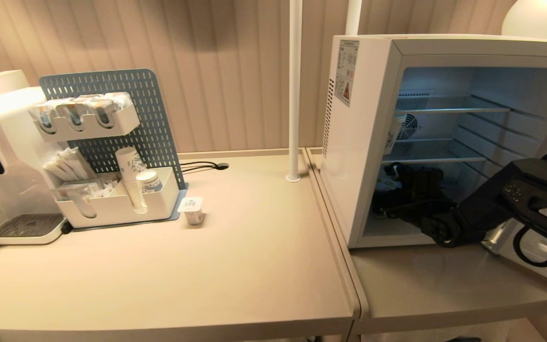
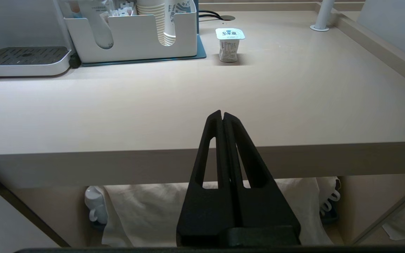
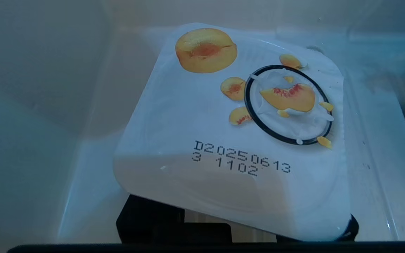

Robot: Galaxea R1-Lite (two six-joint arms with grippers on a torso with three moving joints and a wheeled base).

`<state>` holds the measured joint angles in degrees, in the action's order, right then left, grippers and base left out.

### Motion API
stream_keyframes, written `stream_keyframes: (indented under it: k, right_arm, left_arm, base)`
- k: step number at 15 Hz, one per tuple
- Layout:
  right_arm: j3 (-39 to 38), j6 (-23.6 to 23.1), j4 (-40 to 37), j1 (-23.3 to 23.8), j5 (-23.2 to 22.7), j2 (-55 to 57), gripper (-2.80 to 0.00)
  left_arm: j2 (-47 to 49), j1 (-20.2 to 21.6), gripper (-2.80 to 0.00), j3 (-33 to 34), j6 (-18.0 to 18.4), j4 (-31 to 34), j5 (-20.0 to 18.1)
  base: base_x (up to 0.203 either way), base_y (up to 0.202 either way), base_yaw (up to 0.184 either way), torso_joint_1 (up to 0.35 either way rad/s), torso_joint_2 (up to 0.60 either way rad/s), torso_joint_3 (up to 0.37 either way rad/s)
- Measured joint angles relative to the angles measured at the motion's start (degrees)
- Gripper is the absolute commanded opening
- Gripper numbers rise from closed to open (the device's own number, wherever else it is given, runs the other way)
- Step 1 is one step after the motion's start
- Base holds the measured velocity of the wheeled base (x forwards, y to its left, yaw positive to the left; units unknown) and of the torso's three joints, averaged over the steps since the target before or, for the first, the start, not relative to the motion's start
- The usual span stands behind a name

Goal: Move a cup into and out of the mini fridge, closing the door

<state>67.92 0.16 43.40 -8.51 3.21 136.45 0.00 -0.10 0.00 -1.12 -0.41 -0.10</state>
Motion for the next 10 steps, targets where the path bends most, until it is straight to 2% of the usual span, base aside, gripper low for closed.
stream_keyframes:
  k: [5,10]
  right_arm:
    - [0.4,0.2,0.4,-0.1,2.2,1.7,-2.80]
    - [-9.6,0.0,2.5,0.0,2.0,-5.5,-2.80]
  left_arm:
    - [0.0,0.0,-2.80,0.0,0.0,0.0,0.0]
    - [0.0,0.0,-2.80,0.0,0.0,0.0,0.0]
  base:
    - [0.000,0.000,0.000,0.000,0.00,0.000]
    - [0.000,0.000,0.000,0.000,0.00,0.000]
